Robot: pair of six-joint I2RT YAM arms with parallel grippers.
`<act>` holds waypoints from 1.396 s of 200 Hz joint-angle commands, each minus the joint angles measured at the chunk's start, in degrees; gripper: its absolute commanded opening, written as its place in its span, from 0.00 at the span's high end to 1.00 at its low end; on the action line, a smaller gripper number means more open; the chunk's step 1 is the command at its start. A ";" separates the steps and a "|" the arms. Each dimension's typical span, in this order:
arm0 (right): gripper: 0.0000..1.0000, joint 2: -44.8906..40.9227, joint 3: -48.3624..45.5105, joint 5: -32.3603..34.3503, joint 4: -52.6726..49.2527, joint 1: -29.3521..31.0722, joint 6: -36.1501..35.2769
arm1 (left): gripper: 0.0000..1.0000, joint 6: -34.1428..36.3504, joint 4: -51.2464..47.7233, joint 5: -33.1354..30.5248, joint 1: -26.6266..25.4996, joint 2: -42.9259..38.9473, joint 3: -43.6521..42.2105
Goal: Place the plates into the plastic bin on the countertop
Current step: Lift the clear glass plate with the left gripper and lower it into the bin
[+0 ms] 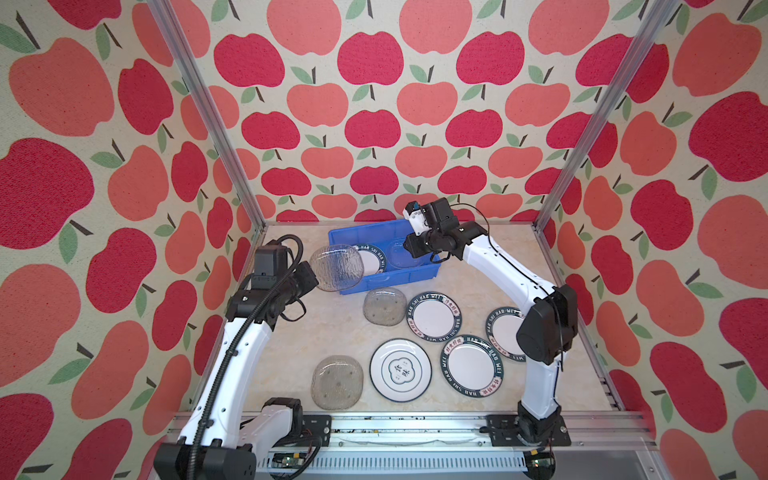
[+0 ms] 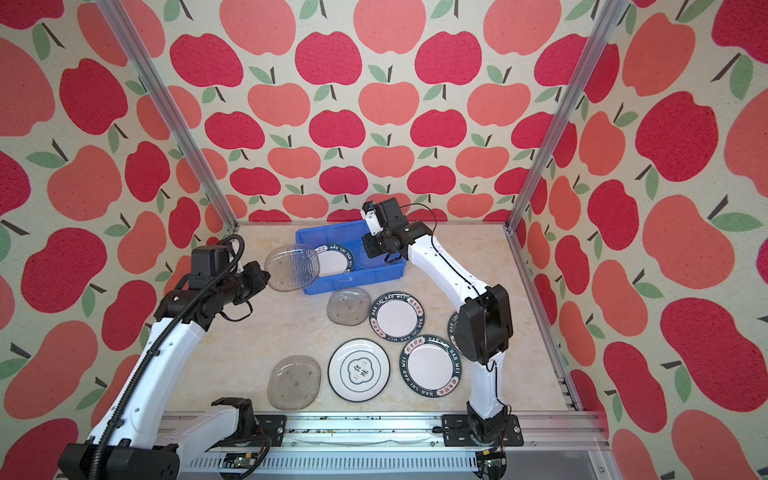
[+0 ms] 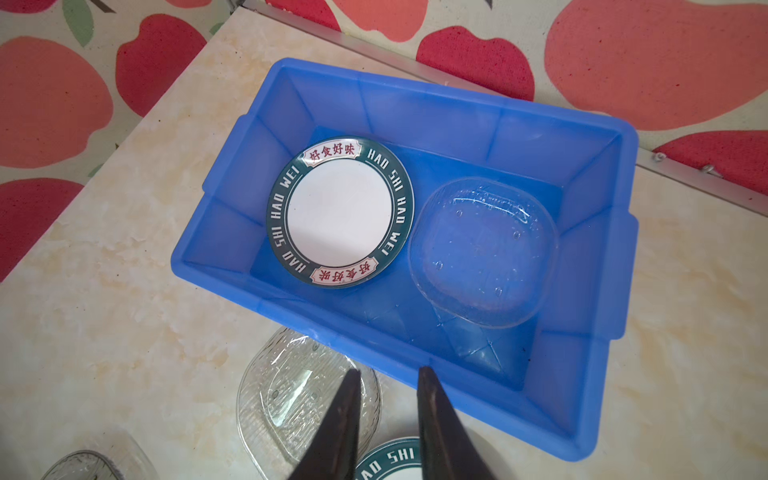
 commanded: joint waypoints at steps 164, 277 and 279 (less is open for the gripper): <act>0.63 -3.75 -1.37 0.91 -0.28 -11.97 3.25 | 1.00 6.23 2.94 6.08 -13.06 74.40 61.48; 0.63 -5.04 -4.24 -0.45 1.18 -12.39 3.27 | 1.00 -4.95 0.67 1.94 -14.72 78.09 61.83; 0.63 -5.06 -4.31 -0.43 1.18 -12.34 3.23 | 1.00 -5.05 0.67 2.06 -14.74 78.17 61.87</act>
